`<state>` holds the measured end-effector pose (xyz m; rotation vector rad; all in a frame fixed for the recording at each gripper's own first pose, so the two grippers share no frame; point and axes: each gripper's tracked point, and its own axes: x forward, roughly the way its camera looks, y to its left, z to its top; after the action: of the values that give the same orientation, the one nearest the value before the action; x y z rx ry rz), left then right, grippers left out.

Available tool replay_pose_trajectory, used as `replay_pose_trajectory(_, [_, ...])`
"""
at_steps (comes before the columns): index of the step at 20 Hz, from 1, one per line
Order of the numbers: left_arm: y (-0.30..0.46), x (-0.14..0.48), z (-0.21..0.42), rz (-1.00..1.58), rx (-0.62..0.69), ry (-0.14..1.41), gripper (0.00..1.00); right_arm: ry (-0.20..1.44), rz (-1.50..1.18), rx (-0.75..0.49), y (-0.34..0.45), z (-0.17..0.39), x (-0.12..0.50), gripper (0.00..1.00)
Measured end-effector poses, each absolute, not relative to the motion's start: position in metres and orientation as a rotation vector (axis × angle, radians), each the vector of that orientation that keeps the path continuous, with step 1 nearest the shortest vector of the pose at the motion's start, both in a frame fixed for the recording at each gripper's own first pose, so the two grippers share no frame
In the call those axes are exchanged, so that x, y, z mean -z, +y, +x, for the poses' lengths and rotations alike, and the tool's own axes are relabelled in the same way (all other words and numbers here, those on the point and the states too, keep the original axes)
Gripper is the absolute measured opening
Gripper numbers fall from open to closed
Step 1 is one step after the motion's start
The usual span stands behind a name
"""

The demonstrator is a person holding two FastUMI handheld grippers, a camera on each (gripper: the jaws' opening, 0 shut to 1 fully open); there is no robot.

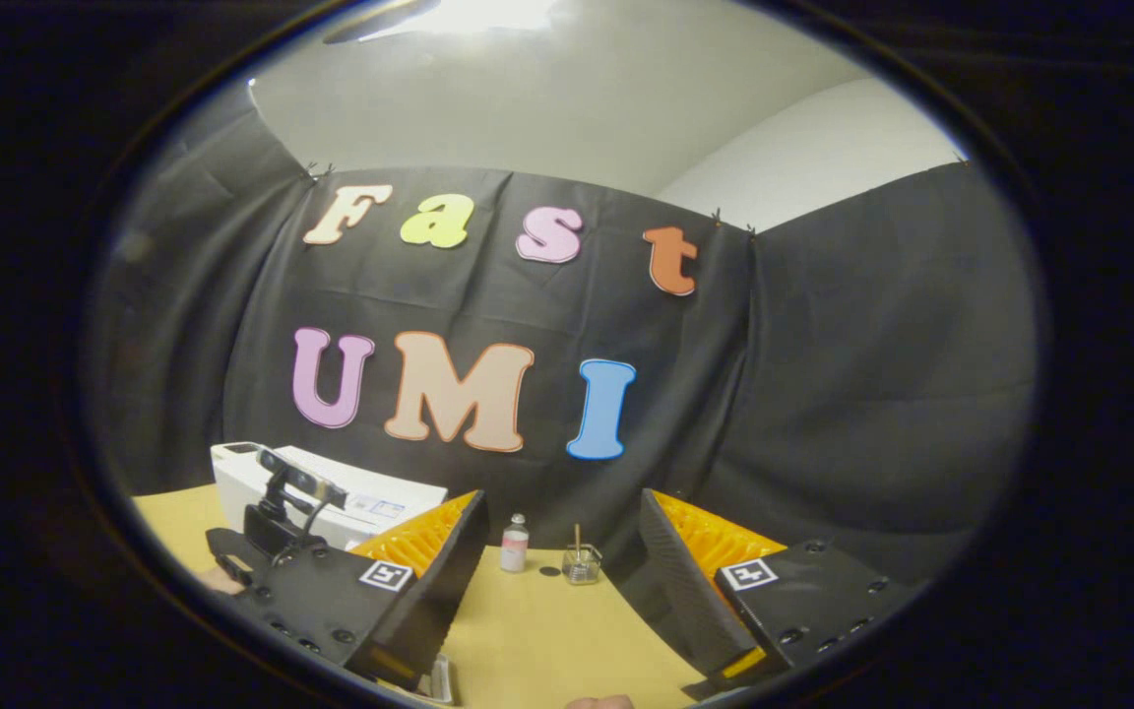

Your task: Open the microwave oven with the left hand, put the food in, and close the microwave oven.

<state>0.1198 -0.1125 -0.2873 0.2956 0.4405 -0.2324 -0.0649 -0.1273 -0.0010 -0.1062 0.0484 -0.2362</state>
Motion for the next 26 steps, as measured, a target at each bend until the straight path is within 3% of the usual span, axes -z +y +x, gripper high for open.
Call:
replay_pose_trajectory(7, [-0.120,0.303,0.129,0.259,0.257,0.480,0.98,0.108,-0.058,0.253,-0.135,-0.073,0.018,0.97])
replay_pose_trajectory(10, [-0.121,0.307,0.135,0.289,0.257,0.488,0.92,0.117,-0.041,0.263,-0.138,-0.073,0.021,0.97])
replay_pose_trajectory(13, [-0.130,0.302,0.141,0.273,0.268,0.458,0.59,0.130,-0.044,0.272,-0.142,-0.076,0.027,0.97])
replay_pose_trajectory(18, [-0.132,0.301,0.151,0.321,0.277,0.439,0.54,0.135,-0.037,0.284,-0.146,-0.077,0.027,0.96])
replay_pose_trajectory(21, [-0.129,0.302,0.153,0.303,0.245,0.437,0.29,0.145,-0.038,0.284,-0.147,-0.077,0.031,0.97])
replay_pose_trajectory(26, [-0.129,0.303,0.152,0.229,0.253,0.417,0.22,0.145,-0.028,0.280,-0.145,-0.078,0.030,0.96])
